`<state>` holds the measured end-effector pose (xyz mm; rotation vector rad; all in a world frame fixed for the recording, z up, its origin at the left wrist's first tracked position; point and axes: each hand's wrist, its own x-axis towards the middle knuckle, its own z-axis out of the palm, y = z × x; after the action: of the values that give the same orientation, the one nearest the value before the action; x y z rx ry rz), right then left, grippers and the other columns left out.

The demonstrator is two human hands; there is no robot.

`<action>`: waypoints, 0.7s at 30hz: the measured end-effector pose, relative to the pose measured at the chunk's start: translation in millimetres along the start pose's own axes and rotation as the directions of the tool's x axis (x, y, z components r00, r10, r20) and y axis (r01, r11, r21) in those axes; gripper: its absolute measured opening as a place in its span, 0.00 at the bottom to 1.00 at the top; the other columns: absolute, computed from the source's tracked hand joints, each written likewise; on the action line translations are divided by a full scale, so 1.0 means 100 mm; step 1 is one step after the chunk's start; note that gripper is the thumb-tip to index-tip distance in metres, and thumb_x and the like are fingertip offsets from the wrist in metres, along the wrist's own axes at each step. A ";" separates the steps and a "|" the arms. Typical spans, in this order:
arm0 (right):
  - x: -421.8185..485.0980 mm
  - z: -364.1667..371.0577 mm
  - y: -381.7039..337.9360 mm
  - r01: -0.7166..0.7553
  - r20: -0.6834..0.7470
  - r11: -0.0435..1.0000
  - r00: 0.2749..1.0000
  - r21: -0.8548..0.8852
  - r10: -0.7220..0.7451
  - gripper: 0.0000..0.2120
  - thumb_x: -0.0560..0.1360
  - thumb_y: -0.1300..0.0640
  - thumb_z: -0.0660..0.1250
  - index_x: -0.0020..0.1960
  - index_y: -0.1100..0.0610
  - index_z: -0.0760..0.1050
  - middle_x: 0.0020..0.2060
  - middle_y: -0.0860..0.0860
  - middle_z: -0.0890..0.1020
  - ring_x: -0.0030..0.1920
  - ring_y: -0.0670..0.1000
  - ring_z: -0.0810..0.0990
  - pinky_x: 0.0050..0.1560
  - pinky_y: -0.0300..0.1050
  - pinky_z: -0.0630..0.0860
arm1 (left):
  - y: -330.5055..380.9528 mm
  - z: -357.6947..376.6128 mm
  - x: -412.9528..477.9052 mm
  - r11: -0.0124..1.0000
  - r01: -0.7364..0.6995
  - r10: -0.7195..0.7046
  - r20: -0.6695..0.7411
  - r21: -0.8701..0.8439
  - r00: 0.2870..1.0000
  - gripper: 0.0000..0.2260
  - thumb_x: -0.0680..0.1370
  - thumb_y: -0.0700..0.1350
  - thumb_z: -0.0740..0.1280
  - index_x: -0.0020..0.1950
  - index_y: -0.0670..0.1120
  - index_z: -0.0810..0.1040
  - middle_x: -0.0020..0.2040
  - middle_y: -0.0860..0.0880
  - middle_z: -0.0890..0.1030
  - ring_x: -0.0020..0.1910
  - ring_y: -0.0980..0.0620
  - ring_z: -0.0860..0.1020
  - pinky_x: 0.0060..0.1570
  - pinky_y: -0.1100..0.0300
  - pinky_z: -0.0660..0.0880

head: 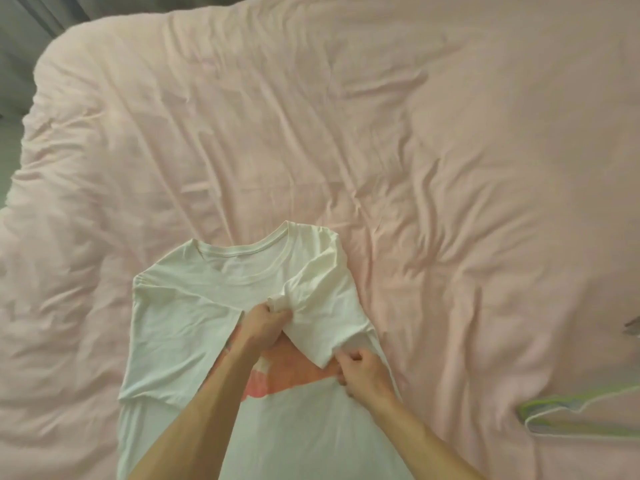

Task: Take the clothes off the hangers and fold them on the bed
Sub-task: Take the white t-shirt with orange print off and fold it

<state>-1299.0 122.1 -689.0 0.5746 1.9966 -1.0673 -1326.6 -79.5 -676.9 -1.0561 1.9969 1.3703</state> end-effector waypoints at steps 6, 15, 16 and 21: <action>0.03 -0.06 -0.08 -0.131 0.015 0.690 0.985 0.711 0.171 0.12 0.80 0.48 0.64 0.52 0.55 0.82 0.44 0.52 0.87 0.43 0.48 0.86 0.38 0.43 0.80 | -0.09 -0.05 0.06 0.953 -0.006 0.025 -0.058 0.302 0.998 0.12 0.74 0.50 0.64 0.55 0.48 0.72 0.50 0.48 0.80 0.47 0.48 0.78 0.49 0.51 0.78; 0.26 -0.09 -0.21 -0.221 0.136 0.447 0.967 0.867 0.214 0.17 0.77 0.44 0.70 0.57 0.56 0.81 0.46 0.52 0.87 0.47 0.51 0.87 0.42 0.46 0.82 | 0.98 0.34 0.53 0.781 -0.293 0.342 0.014 0.551 0.940 0.18 0.76 0.64 0.62 0.48 0.50 0.79 0.50 0.49 0.81 0.59 0.45 0.77 0.57 0.48 0.73; 0.26 -0.09 -0.22 -0.232 0.147 0.432 0.964 0.871 0.221 0.16 0.77 0.46 0.70 0.57 0.56 0.81 0.46 0.52 0.87 0.47 0.52 0.86 0.41 0.46 0.82 | 1.05 0.36 0.60 0.797 -0.288 0.325 0.025 0.532 0.945 0.19 0.77 0.64 0.62 0.40 0.50 0.76 0.41 0.51 0.80 0.53 0.44 0.79 0.53 0.49 0.73; 0.35 -0.12 -0.11 -0.241 0.151 0.378 0.956 0.894 0.250 0.11 0.77 0.52 0.71 0.55 0.58 0.81 0.44 0.54 0.87 0.45 0.52 0.86 0.37 0.45 0.81 | 1.23 0.46 0.88 0.872 -0.292 0.295 0.052 0.393 0.954 0.12 0.78 0.53 0.69 0.43 0.44 0.76 0.36 0.51 0.75 0.38 0.50 0.76 0.39 0.61 0.72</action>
<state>-1332.4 127.1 -707.4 1.3982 1.0690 -1.9280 -1478.9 -41.3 -693.6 -0.5916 2.3843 1.0235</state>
